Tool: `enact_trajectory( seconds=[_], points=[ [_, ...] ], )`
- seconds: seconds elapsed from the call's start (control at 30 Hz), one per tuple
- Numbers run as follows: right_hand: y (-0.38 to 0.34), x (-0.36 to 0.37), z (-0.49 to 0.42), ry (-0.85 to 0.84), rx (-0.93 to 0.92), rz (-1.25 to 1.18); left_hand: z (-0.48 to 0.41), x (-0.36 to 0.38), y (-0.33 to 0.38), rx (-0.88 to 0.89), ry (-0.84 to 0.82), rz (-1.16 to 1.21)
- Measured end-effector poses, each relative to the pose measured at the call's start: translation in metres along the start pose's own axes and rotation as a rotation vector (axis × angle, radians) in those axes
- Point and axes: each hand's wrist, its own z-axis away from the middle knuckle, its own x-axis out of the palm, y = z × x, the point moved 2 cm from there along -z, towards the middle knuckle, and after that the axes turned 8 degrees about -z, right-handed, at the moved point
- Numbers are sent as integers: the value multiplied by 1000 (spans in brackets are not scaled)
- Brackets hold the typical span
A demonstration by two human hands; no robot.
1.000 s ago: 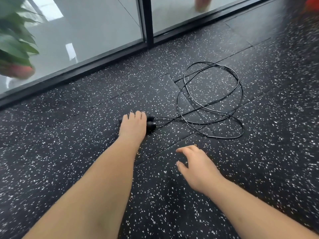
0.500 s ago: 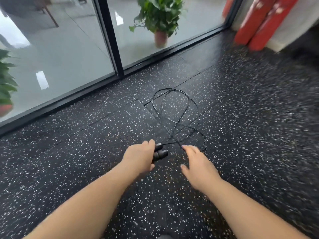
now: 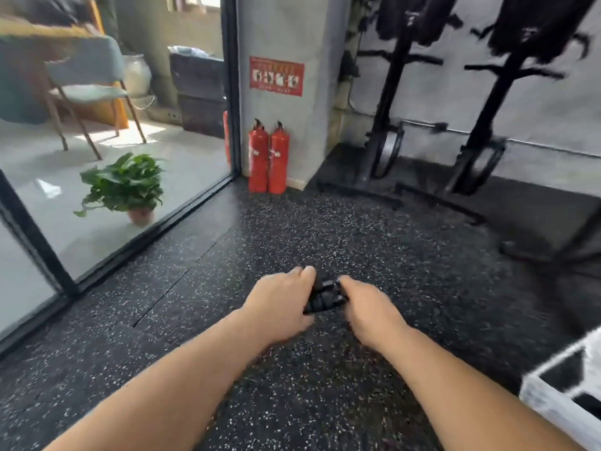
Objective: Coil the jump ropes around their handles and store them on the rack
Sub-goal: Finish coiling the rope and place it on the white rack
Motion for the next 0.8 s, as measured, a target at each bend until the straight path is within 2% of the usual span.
enact_trajectory(
  seconds=[0.2, 0.4, 0.6, 0.8],
  points=[
    [52, -119, 100, 318, 133, -60, -28, -97, 120, 133, 140, 58],
    [65, -200, 197, 512, 83, 1, 2, -168, 212, 160, 288, 134],
    [71, -230, 244, 564, 48, 48, 29, -195, 256, 143, 309, 250],
    [107, -214, 245, 533, 19, -70, 34, -171, 276, 67, 318, 283]
  ],
)
